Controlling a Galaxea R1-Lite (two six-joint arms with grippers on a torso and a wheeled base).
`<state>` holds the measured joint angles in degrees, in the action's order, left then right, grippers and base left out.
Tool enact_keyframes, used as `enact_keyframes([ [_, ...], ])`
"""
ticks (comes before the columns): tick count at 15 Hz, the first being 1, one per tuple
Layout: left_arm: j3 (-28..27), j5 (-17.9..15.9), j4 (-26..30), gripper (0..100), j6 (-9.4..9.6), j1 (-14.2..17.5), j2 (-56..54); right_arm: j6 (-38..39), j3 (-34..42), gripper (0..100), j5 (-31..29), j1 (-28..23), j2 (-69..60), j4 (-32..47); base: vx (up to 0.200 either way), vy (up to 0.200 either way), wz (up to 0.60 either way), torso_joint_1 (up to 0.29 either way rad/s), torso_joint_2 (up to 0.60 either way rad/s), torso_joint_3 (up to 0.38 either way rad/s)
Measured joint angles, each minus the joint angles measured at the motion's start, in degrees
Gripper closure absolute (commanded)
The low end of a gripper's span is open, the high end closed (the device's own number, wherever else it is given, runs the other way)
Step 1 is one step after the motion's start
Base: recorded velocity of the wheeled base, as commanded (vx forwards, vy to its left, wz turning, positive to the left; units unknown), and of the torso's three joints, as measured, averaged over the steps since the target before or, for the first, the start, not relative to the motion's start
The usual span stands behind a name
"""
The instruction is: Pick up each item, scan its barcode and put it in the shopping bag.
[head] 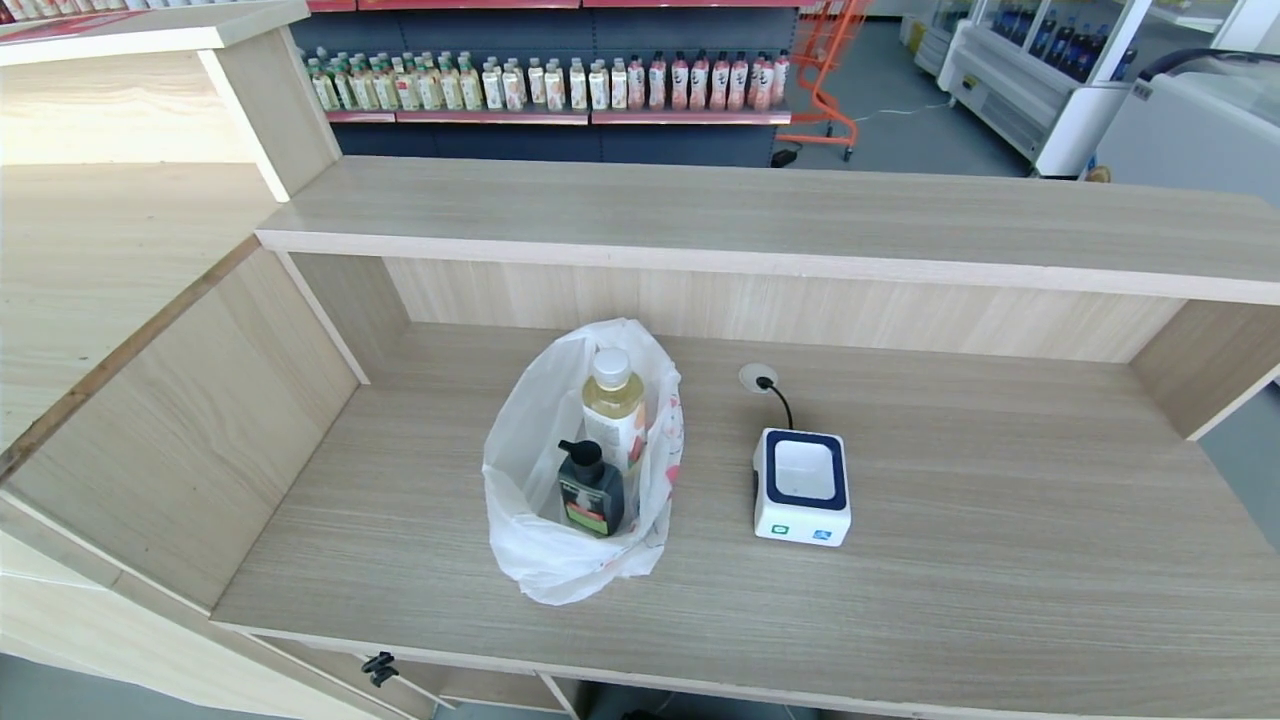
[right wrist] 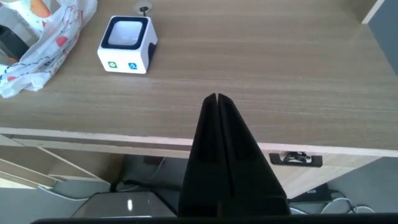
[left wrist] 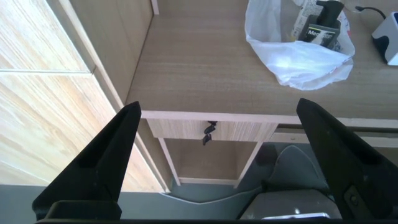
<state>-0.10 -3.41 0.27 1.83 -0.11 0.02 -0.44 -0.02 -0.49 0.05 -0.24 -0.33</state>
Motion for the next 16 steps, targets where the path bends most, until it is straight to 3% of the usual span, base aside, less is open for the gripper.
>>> enact_keyframes([
  [16,0.0,0.0,0.0,0,0.02,0.1,0.0,-0.1,0.0,100,0.0,0.1,0.0,0.0,0.0,-0.013,0.0,0.0,0.0,0.0],
])
